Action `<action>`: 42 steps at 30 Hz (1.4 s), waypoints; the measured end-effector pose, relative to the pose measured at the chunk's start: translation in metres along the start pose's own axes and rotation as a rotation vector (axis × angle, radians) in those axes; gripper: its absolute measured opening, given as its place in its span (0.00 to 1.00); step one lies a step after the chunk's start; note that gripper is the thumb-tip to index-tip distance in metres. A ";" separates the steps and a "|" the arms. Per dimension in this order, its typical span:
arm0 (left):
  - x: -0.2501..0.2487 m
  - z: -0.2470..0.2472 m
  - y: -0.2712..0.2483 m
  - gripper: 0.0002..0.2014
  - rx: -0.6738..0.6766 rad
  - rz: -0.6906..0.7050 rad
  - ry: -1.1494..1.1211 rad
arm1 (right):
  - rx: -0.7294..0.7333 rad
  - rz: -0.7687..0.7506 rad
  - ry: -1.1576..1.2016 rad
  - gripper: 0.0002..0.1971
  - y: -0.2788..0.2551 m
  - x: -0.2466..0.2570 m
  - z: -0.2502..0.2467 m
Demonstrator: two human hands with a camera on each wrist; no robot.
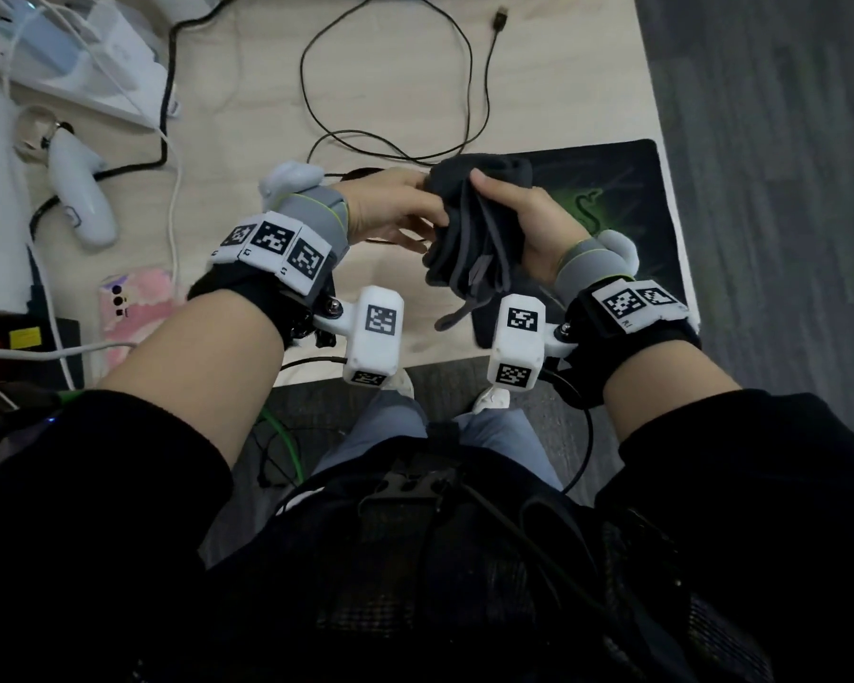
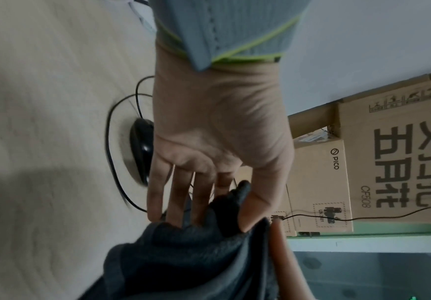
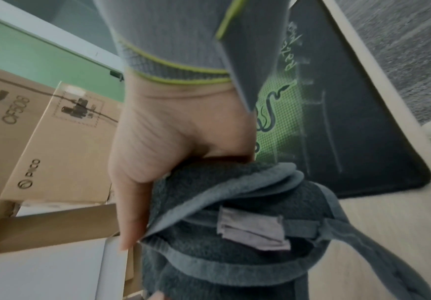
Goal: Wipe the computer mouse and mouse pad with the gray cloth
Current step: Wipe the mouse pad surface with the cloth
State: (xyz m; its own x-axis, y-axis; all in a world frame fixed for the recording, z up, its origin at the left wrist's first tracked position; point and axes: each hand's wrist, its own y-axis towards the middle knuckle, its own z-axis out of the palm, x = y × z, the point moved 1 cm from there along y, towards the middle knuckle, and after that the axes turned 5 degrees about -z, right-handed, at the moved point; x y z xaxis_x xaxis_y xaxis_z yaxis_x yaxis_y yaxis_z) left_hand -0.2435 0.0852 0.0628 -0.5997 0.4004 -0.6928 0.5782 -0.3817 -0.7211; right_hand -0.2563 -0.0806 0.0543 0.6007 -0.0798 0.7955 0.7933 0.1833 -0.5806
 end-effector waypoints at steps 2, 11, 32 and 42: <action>-0.005 0.005 0.001 0.06 0.003 0.010 -0.044 | -0.010 0.002 0.040 0.26 -0.002 -0.002 -0.006; -0.039 0.071 0.042 0.05 -0.178 0.100 0.037 | -0.128 0.028 0.048 0.38 -0.010 -0.010 -0.079; -0.013 0.066 0.103 0.27 -0.700 -0.092 0.402 | -0.768 -0.559 -0.352 0.20 0.005 0.005 -0.148; 0.019 0.046 0.113 0.43 -0.605 -0.064 0.774 | -0.260 -0.205 -0.976 0.28 0.045 -0.042 -0.115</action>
State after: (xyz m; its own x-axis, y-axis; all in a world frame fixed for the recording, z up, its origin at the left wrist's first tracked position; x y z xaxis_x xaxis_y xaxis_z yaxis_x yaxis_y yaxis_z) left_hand -0.2146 0.0115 -0.0318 -0.2363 0.9229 -0.3040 0.8725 0.0638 -0.4845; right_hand -0.2345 -0.1814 -0.0257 0.2010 0.7662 0.6103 0.9380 0.0290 -0.3453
